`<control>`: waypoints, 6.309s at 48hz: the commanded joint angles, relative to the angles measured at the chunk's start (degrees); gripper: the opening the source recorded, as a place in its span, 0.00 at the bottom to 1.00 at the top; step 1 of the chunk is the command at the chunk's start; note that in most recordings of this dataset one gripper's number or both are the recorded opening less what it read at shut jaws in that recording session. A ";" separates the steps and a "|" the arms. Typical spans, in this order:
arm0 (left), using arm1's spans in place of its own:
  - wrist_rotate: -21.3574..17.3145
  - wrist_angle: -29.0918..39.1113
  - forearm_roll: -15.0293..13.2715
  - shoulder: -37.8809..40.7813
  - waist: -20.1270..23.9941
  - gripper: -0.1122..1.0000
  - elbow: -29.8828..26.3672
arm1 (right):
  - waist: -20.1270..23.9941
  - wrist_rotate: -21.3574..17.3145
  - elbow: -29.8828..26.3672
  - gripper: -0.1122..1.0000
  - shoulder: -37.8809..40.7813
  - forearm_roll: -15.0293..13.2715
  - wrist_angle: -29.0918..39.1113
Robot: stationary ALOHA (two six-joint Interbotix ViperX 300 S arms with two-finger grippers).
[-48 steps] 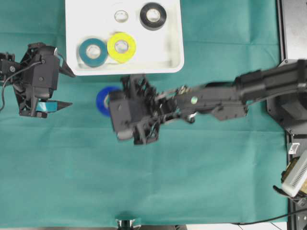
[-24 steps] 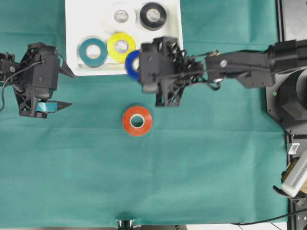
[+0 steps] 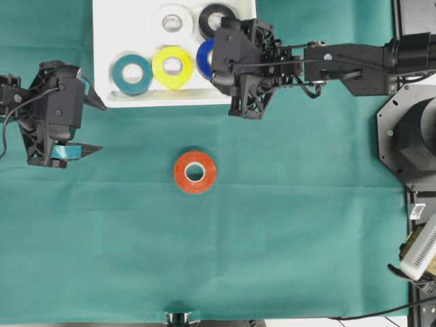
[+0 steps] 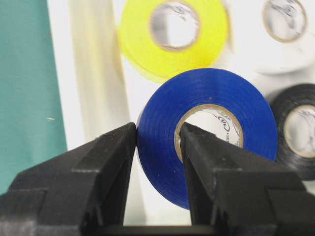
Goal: Put the tape alternately from left to right into the white case.
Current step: 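Carry the blue roll with the right gripper into the tray, then release the blue roll and lift the right gripper away, then move the left gripper down into the red roll's core and grip it, then carry the red roll with the left gripper into the tray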
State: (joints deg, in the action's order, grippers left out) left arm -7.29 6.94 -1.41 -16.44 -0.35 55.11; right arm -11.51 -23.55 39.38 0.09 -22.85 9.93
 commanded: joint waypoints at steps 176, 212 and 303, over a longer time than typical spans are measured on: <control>28.65 2.72 -0.09 23.64 -2.20 0.99 -25.93 | 3.60 0.18 16.17 0.83 -13.54 -0.26 -14.06; 33.31 12.30 -0.18 33.57 -3.16 0.99 -36.74 | 3.60 0.35 17.58 0.83 -13.54 -0.18 -15.29; 35.16 15.03 0.35 21.71 -5.27 0.34 -30.06 | 3.60 0.35 17.93 0.83 -13.54 -0.18 -16.00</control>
State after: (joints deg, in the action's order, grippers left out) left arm 27.95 22.24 -1.32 7.91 -5.71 25.31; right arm -8.00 -23.20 57.92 -13.10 -23.03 -5.54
